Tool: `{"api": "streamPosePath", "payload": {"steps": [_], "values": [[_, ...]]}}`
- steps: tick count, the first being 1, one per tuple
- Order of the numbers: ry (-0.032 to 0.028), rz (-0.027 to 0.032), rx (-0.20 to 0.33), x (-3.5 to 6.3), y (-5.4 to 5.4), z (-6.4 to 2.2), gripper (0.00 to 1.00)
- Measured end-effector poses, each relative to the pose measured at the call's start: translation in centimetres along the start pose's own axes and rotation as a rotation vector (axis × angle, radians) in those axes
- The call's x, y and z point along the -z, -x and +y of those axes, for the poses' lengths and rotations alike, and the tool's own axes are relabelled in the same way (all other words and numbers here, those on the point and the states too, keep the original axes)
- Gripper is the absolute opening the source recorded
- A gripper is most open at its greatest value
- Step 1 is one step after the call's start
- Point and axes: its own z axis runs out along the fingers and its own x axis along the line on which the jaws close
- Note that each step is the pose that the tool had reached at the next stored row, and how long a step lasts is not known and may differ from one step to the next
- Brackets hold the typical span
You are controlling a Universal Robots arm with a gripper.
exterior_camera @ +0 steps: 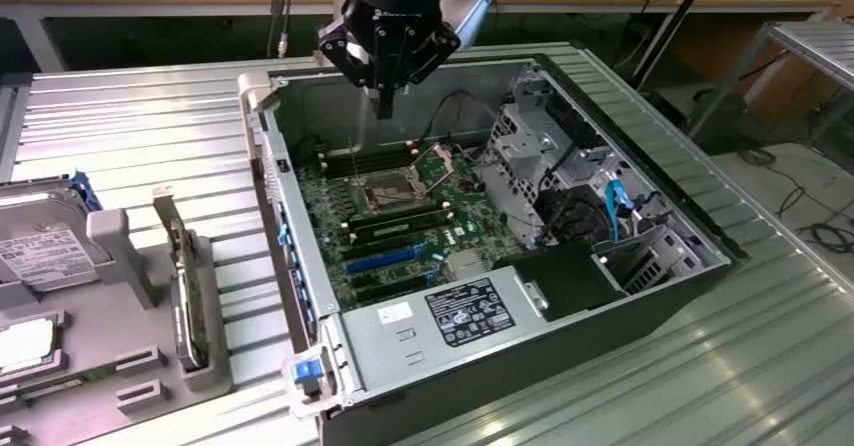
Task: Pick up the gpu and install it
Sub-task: 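Reach for the gpu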
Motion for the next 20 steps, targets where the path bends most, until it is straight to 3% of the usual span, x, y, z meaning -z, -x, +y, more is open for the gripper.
{"api": "streamPosePath", "payload": {"steps": [10,20], "values": [[-0.0002,0.0001,0.0,0.02,-0.1,0.0,0.11],[0.0,0.0,0.0,0.02,-1.6,-0.12,0.11]]}}
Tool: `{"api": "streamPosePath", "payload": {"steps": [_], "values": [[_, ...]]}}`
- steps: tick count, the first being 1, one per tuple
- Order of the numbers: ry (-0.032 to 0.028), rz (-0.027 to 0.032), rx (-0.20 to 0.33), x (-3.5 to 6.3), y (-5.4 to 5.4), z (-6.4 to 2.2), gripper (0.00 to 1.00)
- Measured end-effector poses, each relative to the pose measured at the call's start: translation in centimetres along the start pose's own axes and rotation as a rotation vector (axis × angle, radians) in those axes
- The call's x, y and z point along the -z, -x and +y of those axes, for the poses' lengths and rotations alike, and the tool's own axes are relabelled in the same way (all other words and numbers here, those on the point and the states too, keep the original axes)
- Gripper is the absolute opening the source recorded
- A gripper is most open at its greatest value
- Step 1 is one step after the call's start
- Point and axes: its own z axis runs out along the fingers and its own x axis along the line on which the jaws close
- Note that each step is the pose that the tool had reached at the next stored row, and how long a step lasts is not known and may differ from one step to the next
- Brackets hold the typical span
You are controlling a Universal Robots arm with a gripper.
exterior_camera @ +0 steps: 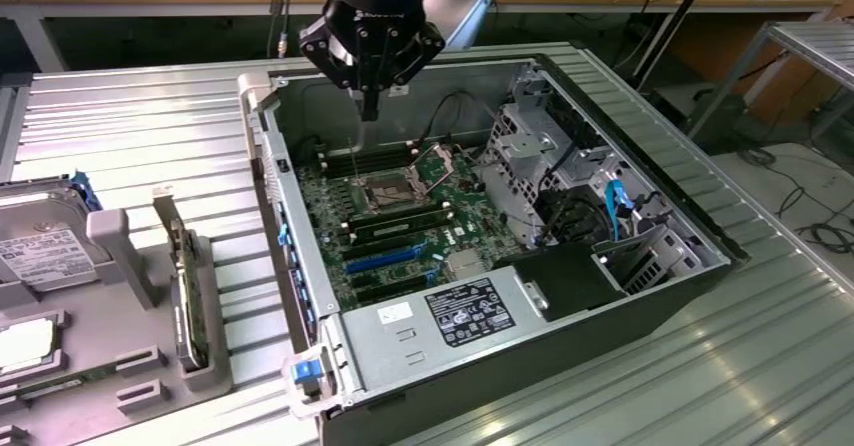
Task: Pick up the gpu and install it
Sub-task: 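Reach for the gpu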
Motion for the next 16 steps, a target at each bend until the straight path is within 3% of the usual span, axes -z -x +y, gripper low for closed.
{"api": "streamPosePath", "payload": {"steps": [16], "values": [[0.0,0.0,0.0,0.01,-2.3,-0.18,0.11]]}}
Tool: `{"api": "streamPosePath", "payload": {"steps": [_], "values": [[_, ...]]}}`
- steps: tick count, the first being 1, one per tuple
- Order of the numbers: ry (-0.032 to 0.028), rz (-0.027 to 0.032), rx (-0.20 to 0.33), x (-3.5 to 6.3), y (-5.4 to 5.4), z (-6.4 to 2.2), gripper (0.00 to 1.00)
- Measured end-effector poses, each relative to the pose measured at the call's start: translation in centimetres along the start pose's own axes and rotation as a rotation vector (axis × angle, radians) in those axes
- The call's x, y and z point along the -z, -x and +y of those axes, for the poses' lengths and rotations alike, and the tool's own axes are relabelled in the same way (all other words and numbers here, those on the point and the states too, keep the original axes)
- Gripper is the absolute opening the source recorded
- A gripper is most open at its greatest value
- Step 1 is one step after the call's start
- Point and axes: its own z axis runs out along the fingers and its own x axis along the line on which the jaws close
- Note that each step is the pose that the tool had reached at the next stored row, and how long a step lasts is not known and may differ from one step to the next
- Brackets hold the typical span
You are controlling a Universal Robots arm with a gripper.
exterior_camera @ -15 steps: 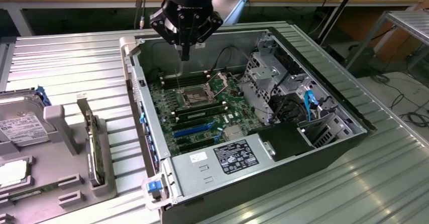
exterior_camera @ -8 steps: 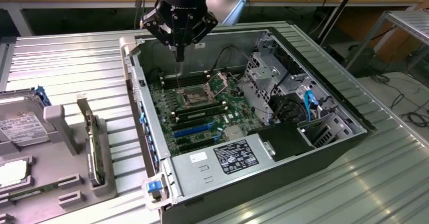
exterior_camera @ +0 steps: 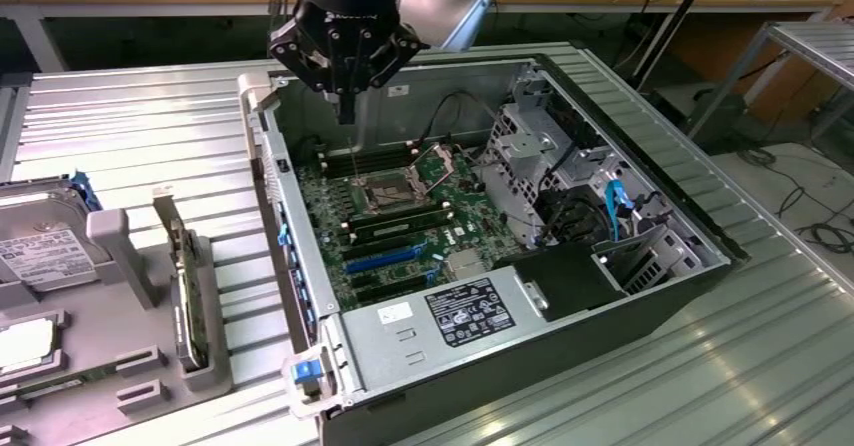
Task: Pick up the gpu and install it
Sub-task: 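Reach for the gpu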
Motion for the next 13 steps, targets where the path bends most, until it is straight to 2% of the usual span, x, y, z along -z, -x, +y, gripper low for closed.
{"api": "streamPosePath", "payload": {"steps": [6,13], "values": [[0.0,0.0,0.0,0.02,-1.1,-0.09,0.11],[0.0,0.0,0.0,0.03,-2.0,-0.15,0.11]]}}
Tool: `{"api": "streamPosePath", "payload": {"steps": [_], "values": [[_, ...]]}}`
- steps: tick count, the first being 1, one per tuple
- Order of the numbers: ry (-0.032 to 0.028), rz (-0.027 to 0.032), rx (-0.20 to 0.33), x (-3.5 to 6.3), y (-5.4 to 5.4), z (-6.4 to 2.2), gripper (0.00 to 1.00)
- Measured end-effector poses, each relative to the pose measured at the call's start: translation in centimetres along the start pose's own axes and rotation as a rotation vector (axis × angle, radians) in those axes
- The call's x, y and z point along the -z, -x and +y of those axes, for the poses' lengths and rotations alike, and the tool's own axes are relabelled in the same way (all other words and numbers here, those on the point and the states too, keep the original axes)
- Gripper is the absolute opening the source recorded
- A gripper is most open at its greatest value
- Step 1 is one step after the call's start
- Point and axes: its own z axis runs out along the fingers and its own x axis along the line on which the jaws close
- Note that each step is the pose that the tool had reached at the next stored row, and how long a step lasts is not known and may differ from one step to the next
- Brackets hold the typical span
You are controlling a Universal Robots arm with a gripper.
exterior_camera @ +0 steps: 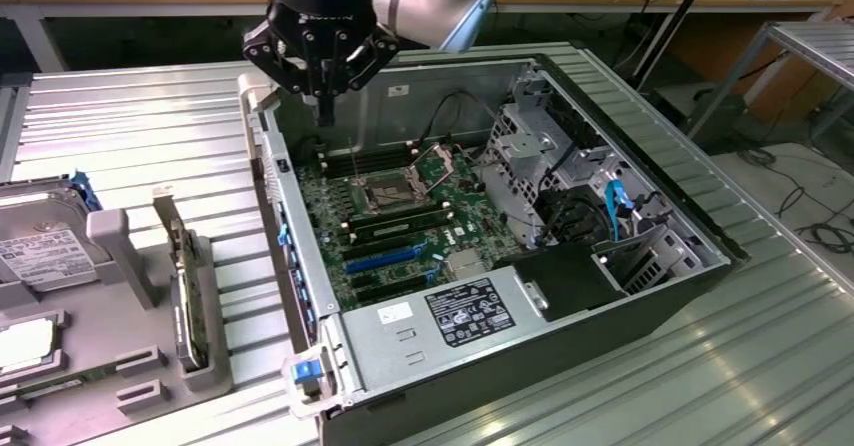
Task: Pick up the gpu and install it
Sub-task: 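Reach for the gpu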
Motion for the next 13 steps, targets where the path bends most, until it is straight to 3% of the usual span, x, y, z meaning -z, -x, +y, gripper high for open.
{"api": "streamPosePath", "payload": {"steps": [13], "values": [[0.0,-0.0001,0.0,0.03,-2.0,-0.15,0.11]]}}
